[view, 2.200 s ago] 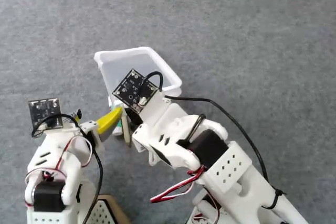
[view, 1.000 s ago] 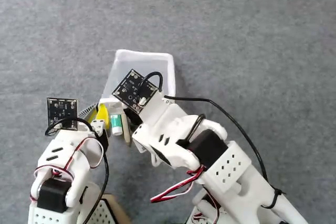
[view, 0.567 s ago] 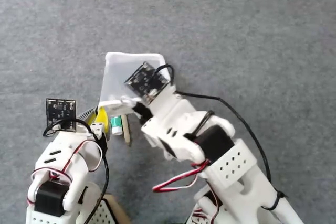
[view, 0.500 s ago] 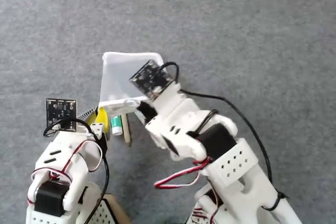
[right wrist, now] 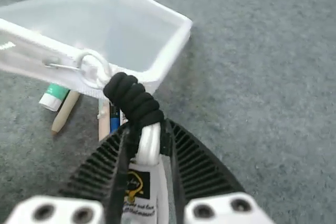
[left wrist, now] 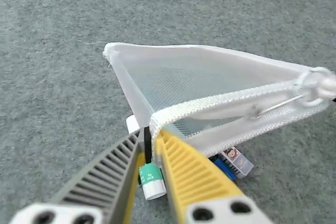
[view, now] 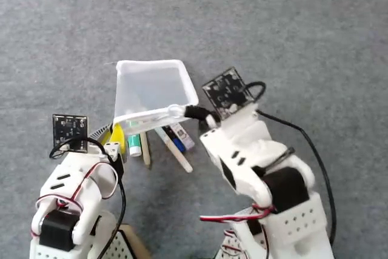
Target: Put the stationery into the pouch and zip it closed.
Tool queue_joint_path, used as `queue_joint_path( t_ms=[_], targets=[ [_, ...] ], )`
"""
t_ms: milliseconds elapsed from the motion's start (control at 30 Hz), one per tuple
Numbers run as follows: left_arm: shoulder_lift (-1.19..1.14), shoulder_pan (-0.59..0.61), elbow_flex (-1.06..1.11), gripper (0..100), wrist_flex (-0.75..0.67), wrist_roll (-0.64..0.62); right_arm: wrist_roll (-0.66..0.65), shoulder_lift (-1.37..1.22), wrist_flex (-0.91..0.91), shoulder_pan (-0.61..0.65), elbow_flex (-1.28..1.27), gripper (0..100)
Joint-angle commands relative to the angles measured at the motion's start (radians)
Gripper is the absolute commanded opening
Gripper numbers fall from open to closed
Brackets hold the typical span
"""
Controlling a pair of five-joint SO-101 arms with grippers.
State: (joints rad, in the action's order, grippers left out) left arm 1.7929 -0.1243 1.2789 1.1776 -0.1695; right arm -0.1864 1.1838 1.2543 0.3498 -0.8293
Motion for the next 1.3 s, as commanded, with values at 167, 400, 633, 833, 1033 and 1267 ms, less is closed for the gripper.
queue_joint_path(
  t_ms=[167, 400, 633, 833, 1033, 1267],
  targets=[
    [-0.002, 0.001, -0.047, 3, 0.006, -0.006, -0.009, 0.142, 0.003, -0.118, -0.073, 1.1],
    [-0.002, -0.002, -0.047, 3, 0.005, -0.006, -0.060, 0.239, 0.054, -0.158, -0.133, 1.1],
    [-0.002, 0.002, -0.047, 3, 0.005, -0.006, -0.086, 0.343, 0.078, -0.163, -0.163, 1.1],
    [-0.002, 0.002, -0.045, 3, 0.005, -0.006, -0.086, 0.371, 0.126, -0.184, -0.162, 1.1],
    [-0.002, 0.002, -0.045, 3, 0.005, -0.006, -0.086, 0.372, 0.117, -0.284, -0.162, 1.1],
    [-0.002, 0.002, -0.045, 3, 0.005, -0.006, -0.081, 0.372, 0.121, -0.301, -0.162, 1.1]
  ],
)
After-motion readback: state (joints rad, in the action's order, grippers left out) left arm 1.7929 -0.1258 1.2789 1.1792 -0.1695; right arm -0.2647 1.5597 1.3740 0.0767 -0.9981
